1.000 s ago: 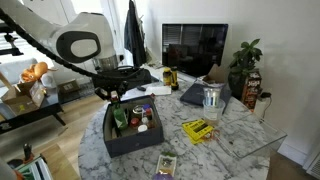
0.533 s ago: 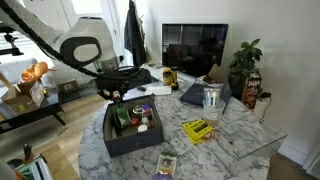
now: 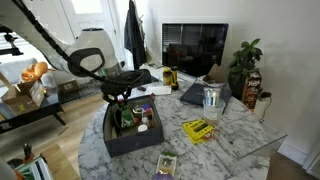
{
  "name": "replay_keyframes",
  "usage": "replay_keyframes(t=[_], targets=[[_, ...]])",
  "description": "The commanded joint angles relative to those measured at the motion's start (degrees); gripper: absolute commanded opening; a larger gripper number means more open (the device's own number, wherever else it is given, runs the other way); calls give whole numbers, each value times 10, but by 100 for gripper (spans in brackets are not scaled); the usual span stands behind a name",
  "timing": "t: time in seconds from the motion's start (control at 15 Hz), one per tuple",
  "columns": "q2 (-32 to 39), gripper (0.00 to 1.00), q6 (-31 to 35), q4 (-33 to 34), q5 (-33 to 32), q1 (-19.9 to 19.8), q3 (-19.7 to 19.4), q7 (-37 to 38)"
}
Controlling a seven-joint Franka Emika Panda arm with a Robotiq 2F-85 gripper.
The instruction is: Put the green bottle inside the box
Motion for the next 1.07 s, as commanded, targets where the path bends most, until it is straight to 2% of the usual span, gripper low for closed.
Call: replay_keyframes(t=[0.0,0.27,0.6,1.0], targets=[[39,8,40,0,-31,-19,16,19],[68,8,66,0,-52,-35,21,27],[93,8,88,8,-50,-48,26,25],[107,8,80,27,-46,-68,27,26]])
